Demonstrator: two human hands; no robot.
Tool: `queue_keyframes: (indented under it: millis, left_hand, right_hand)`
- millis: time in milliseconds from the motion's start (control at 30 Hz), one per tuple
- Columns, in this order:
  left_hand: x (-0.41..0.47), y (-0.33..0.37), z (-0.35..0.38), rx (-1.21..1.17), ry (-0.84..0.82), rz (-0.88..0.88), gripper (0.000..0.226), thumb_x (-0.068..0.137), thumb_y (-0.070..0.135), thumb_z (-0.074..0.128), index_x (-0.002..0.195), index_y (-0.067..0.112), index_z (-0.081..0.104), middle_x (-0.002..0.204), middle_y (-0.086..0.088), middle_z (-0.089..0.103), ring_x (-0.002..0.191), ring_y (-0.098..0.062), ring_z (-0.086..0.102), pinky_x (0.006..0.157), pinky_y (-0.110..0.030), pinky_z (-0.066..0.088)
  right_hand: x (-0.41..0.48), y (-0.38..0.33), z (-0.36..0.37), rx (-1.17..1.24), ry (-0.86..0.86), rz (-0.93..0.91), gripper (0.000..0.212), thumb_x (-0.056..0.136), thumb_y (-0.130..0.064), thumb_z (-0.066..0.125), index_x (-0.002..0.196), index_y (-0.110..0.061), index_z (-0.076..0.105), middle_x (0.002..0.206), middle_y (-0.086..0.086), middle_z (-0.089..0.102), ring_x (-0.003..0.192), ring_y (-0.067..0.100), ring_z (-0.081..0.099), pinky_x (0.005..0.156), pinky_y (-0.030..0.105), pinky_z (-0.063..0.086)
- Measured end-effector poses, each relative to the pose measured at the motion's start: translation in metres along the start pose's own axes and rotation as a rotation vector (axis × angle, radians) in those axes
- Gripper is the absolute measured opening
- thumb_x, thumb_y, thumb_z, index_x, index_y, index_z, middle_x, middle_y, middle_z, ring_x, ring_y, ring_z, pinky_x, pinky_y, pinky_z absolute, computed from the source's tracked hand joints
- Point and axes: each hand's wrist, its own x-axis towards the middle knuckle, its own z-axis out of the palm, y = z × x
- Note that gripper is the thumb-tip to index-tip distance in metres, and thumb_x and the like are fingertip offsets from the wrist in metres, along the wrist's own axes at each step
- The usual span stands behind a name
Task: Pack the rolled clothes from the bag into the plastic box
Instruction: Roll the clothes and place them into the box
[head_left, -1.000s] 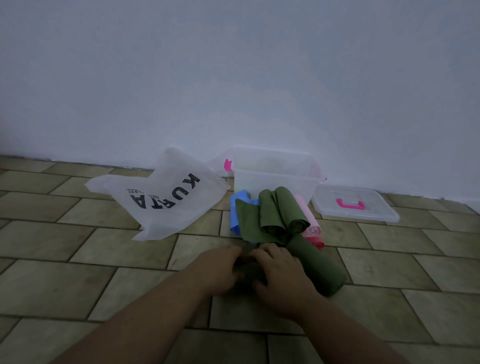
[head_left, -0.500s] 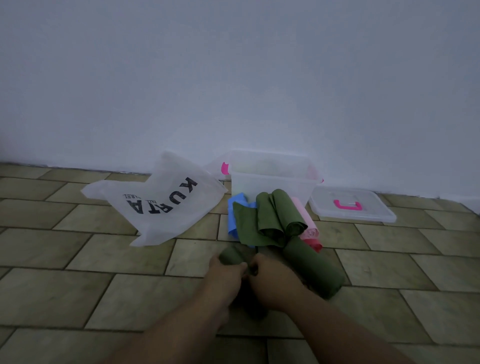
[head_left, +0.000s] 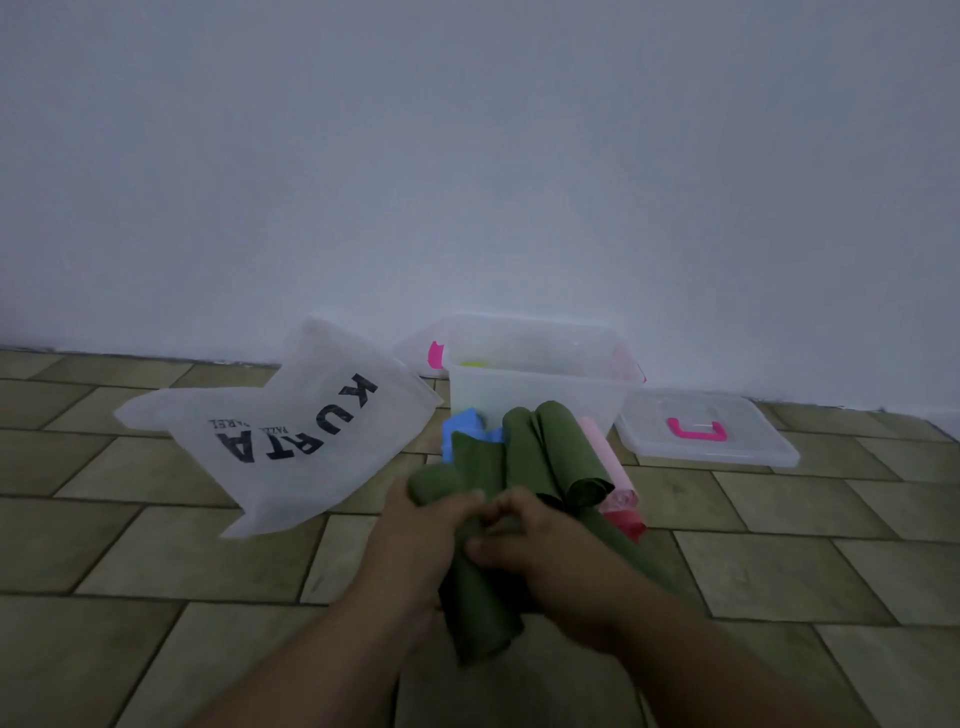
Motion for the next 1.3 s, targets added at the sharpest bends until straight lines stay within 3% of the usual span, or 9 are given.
queue_keyframes:
  millis: [233, 367, 433, 533, 667, 733, 1033, 1167, 1300]
  left_hand:
    - [0.113, 0.100, 0.050, 0.515, -0.091, 0.362, 0.067, 0.085, 0.059, 0.052, 0.140, 0.024, 0.038, 0.141, -0.004, 0.044, 0.120, -0.023, 0.046, 0.091, -0.032, 0.037]
    - [0.179, 0.107, 0.070, 0.879, -0.025, 0.322, 0.094, 0.084, 0.056, 0.058, 0.149, 0.005, 0.012, 0.155, -0.015, 0.017, 0.138, -0.030, 0.026, 0.110, -0.038, 0.030]
    - [0.200, 0.099, 0.075, 1.014, -0.052, 0.247, 0.109, 0.080, 0.058, 0.061, 0.149, 0.002, -0.001, 0.157, -0.016, 0.005, 0.142, -0.031, 0.017, 0.115, -0.041, 0.023]
    - [0.219, 0.090, 0.077, 1.138, -0.077, 0.220, 0.119, 0.075, 0.063, 0.063, 0.147, 0.002, -0.009, 0.158, -0.015, -0.006, 0.144, -0.030, 0.010, 0.117, -0.037, 0.017]
    - [0.226, 0.084, 0.075, 1.194, -0.083, 0.270, 0.119, 0.076, 0.069, 0.055, 0.146, 0.001, -0.014, 0.157, -0.014, -0.014, 0.146, -0.027, -0.001, 0.117, -0.034, 0.007]
    - [0.225, 0.083, 0.074, 1.213, -0.078, 0.290, 0.118, 0.078, 0.069, 0.054, 0.146, 0.001, -0.014, 0.157, -0.014, -0.014, 0.146, -0.027, -0.002, 0.117, -0.034, 0.007]
    - [0.232, 0.083, 0.074, 1.238, -0.065, 0.277, 0.119, 0.076, 0.070, 0.054, 0.147, 0.003, -0.014, 0.158, -0.015, -0.013, 0.146, -0.029, 0.000, 0.116, -0.035, 0.007]
    - [0.225, 0.082, 0.075, 1.187, -0.031, 0.344, 0.115, 0.077, 0.067, 0.057, 0.148, 0.005, -0.009, 0.158, -0.015, -0.009, 0.146, -0.029, 0.003, 0.117, -0.037, 0.010]
    - [0.183, 0.081, 0.042, 1.045, -0.014, 0.501, 0.103, 0.079, 0.062, 0.058, 0.151, 0.019, -0.004, 0.159, -0.006, -0.010, 0.146, -0.023, 0.002, 0.117, -0.044, 0.014]
  right_hand:
    - [0.053, -0.099, -0.087, 0.165, 0.146, -0.080, 0.020, 0.087, -0.009, 0.061, 0.104, 0.000, 0.059, 0.092, 0.020, 0.063, 0.080, 0.030, 0.063, 0.061, 0.035, 0.056]
    - [0.121, -0.124, -0.137, 0.168, 0.387, -0.077, 0.029, 0.088, -0.012, 0.063, 0.114, -0.002, 0.053, 0.106, 0.019, 0.060, 0.089, 0.034, 0.063, 0.063, 0.042, 0.057]
    - [0.162, -0.122, -0.153, 0.004, 0.520, -0.017, 0.041, 0.088, -0.017, 0.064, 0.122, -0.001, 0.047, 0.113, 0.019, 0.056, 0.097, 0.035, 0.060, 0.077, 0.048, 0.056]
    - [0.213, -0.107, -0.160, -0.563, 0.550, 0.095, 0.038, 0.089, -0.019, 0.060, 0.121, -0.001, 0.050, 0.120, 0.019, 0.057, 0.102, 0.031, 0.058, 0.087, 0.038, 0.051]
    - [0.255, -0.094, -0.142, -1.114, 0.245, 0.190, 0.037, 0.095, -0.021, 0.048, 0.122, 0.002, 0.055, 0.111, 0.017, 0.059, 0.107, 0.029, 0.054, 0.088, 0.036, 0.042]
    - [0.267, -0.090, -0.138, -1.148, 0.139, 0.229, 0.035, 0.094, -0.022, 0.049, 0.119, 0.001, 0.057, 0.104, 0.016, 0.056, 0.101, 0.027, 0.051, 0.085, 0.035, 0.039]
    - [0.288, -0.074, -0.151, -1.314, 0.027, 0.196, 0.042, 0.093, -0.035, 0.045, 0.119, -0.004, 0.057, 0.129, 0.018, 0.054, 0.111, 0.030, 0.051, 0.099, 0.042, 0.040]
    - [0.273, -0.082, -0.139, -1.281, 0.112, 0.149, 0.044, 0.095, -0.032, 0.046, 0.126, -0.003, 0.053, 0.134, 0.017, 0.051, 0.119, 0.030, 0.049, 0.101, 0.039, 0.038]
    - [0.205, -0.103, -0.130, -0.917, 0.504, -0.274, 0.018, 0.087, -0.029, 0.057, 0.100, -0.018, 0.064, 0.105, 0.003, 0.065, 0.097, 0.021, 0.059, 0.082, 0.033, 0.047]
